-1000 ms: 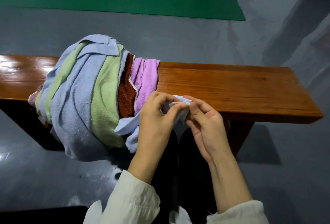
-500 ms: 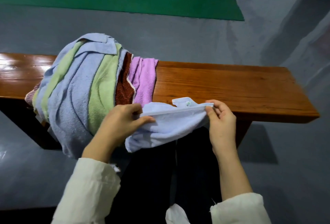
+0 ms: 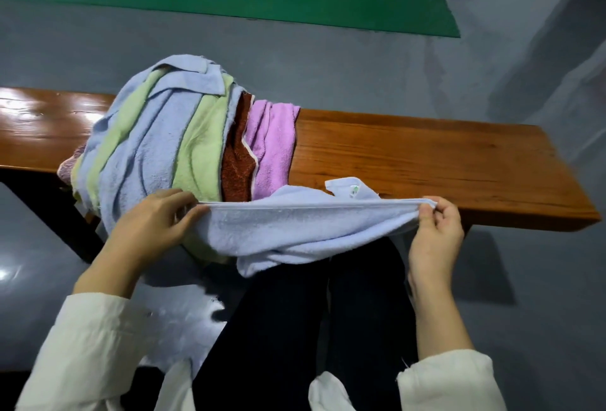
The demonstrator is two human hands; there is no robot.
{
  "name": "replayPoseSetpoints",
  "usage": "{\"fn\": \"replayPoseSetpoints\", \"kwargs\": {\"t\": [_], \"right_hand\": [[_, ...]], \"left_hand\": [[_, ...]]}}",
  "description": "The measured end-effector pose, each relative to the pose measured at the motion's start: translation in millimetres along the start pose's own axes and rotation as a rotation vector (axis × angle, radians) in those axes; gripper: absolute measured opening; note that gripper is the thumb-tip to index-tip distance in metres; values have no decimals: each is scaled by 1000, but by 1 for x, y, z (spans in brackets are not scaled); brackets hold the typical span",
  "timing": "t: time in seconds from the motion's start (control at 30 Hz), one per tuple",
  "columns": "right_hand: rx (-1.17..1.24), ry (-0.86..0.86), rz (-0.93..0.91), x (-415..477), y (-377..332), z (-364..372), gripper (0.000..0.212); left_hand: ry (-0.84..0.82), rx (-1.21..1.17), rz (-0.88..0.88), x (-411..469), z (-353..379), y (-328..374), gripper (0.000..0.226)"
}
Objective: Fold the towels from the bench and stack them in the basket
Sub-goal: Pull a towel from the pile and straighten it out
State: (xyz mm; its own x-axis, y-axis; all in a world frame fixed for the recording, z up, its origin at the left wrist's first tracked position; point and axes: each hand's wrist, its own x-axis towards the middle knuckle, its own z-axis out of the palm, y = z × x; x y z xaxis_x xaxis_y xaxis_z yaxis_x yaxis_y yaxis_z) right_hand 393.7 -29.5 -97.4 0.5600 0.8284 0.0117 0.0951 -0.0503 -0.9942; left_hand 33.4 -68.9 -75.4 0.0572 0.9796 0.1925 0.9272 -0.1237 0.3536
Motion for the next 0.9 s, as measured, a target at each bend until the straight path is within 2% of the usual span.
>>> {"fn": "replayPoseSetpoints", "kwargs": {"t": [0.1, 0.17, 0.33, 0.47, 0.6, 0.67, 0.8, 0.9], "right_hand": [[-18, 1, 10, 0, -1, 0, 14], [-24, 6, 12, 0, -2, 1, 13], [-18, 24, 7, 0, -1, -2, 13], [-21, 20, 2, 0, -1, -1, 12], [-11, 12, -22, 0, -2, -1, 12], [-15, -4, -63, 1, -6, 3, 13], [6, -33, -137, 10, -21, 16, 14], [36, -46, -191, 18, -34, 21, 15]], "left_hand": [[102, 110, 19, 2, -1, -3, 18], [130, 155, -34, 5, -4, -1, 9], [139, 211, -100, 8, -9, 6, 30], [125, 216, -78, 9, -10, 11, 9], [150, -70, -219, 8, -12, 14, 7], [186, -136, -241, 10, -14, 15, 8], [169, -58, -272, 22, -21, 16, 9], [78, 123, -308, 34, -18, 22, 10]]}}
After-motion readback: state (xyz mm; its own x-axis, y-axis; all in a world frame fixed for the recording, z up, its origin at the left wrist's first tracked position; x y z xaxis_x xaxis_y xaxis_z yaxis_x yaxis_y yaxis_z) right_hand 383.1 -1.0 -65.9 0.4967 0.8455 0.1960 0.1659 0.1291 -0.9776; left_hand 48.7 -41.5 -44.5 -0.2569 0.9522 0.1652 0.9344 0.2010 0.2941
